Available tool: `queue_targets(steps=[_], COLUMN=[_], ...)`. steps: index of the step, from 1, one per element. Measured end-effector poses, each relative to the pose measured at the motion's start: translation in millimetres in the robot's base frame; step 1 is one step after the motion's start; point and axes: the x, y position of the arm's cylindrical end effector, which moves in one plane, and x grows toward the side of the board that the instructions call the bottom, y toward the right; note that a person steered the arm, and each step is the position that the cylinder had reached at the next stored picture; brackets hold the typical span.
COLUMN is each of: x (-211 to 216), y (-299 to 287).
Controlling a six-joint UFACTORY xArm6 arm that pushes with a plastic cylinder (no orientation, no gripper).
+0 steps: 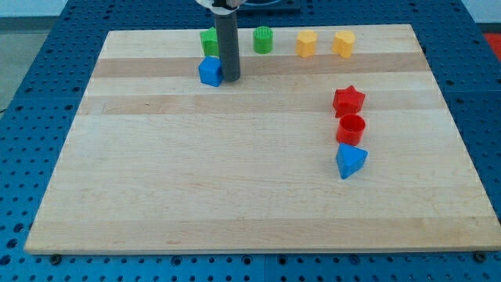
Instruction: Move the cube towards the top left corner
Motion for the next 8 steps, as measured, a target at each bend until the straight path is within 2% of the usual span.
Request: queue_targets(steps=[1, 3, 4, 5, 7, 8], x=[0.0, -1.1, -23.8, -57.4, -62.2, -74.2], y=[-50.2, -99.5, -135.5, -135.5, -104.2, -114.4])
